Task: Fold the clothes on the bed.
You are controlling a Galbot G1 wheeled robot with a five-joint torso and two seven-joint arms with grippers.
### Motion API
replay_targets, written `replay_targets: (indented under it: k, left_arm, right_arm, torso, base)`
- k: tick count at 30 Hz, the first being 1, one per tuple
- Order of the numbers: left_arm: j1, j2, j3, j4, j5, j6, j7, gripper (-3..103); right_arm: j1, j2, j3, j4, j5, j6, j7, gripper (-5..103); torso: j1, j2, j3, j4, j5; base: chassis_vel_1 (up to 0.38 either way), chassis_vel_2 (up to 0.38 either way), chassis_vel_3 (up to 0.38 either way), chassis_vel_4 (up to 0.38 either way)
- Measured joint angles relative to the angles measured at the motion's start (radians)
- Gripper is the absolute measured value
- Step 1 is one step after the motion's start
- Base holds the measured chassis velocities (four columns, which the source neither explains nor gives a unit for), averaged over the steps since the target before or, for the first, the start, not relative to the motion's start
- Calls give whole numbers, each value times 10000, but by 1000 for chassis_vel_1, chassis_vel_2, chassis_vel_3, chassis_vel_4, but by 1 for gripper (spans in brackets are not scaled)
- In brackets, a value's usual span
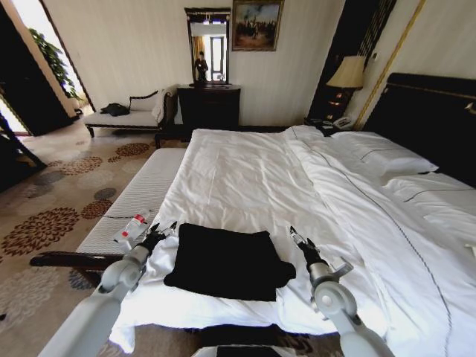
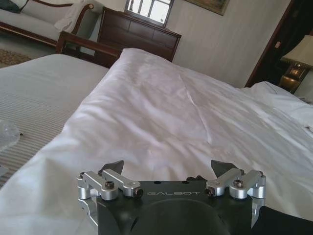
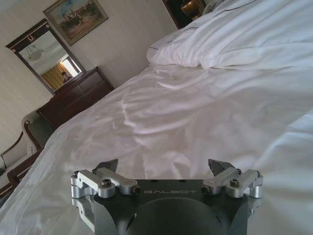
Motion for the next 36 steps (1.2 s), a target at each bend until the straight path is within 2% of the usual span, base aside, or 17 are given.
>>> replay_targets:
  k: [5,10,12,13,15,18,21,23,24,26,29,33,36]
  left_arm:
    - [-625,-521,621,804,48,6,18,100]
    - [-809,-739,828,1161,50,-4,107,101]
    - [-883,-869,870,1296,10,-43,198,98]
    - [-913,-941,872,1348,-33,-70,252,92]
    - [-935,-1008,872,1383,-81,-91,289,92]
    - [-955,-1192,873,1469,-163,-108,358,76]
    - [-955,-1249,874,1495,-224,-108,361,70]
    - [-953,-1300,860,1542,-367,-105,362,59]
    - [-953,-1300,860,1542,-367,-105,362,59]
    - [-956,-1322,829,1580,-427,-104,361,48]
    - [-962,-1344,789,1601,-470,-107,361,43]
    - [-981,-1385,654,1626,-581,-130,348,21]
    - [-981,-1394,570,1631,-646,-139,335,16]
  right_arm:
    - [41,138,-12,-245,-30,7,6,100]
    - [70,174,-12,-370,-34,9,25,100]
    - [89,207,-23,-441,-51,11,36,100]
    - [110,232,-33,-488,-69,13,40,100]
    - [132,258,-39,-536,-85,17,47,100]
    - [194,310,-47,-651,-101,23,84,100]
    - [207,316,-48,-671,-101,23,110,100]
    - [210,307,-42,-679,-101,22,142,100]
    - [210,307,-42,-679,-101,22,142,100]
    - [210,303,-18,-706,-100,19,167,100]
    - [209,307,-3,-760,-100,17,195,100]
    - [273,353,-9,-916,-91,16,233,100]
    - [351,358,-40,-1008,-73,6,238,100]
  torso:
    - [-2,0,-2,6,3]
    - [-3,1,-2,8,3]
    - [-3,1,-2,7,4]
    - [-2,1,-2,6,5]
    - [-3,1,-2,6,5]
    - [-3,2,-3,7,2]
    - [-3,2,-3,6,3]
    - [-3,2,-3,6,3]
    - [-3,2,-3,6,3]
    - [-3,2,-3,6,3]
    - [-3,3,-3,6,3]
    - [-3,2,-3,4,2]
    - [-3,2,-3,4,2]
  base:
    - [0,0,0,0]
    - [0,0,0,0]
    - [0,0,0,0]
    - [0,0,0,0]
    - [0,0,0,0]
    - [0,0,0,0]
    - [0,0,0,0]
    - [0,0,0,0]
    - [0,0,0,0]
    - [0,0,0,0]
    - [0,0,0,0]
    - [0,0,0,0]
    - [0,0,0,0]
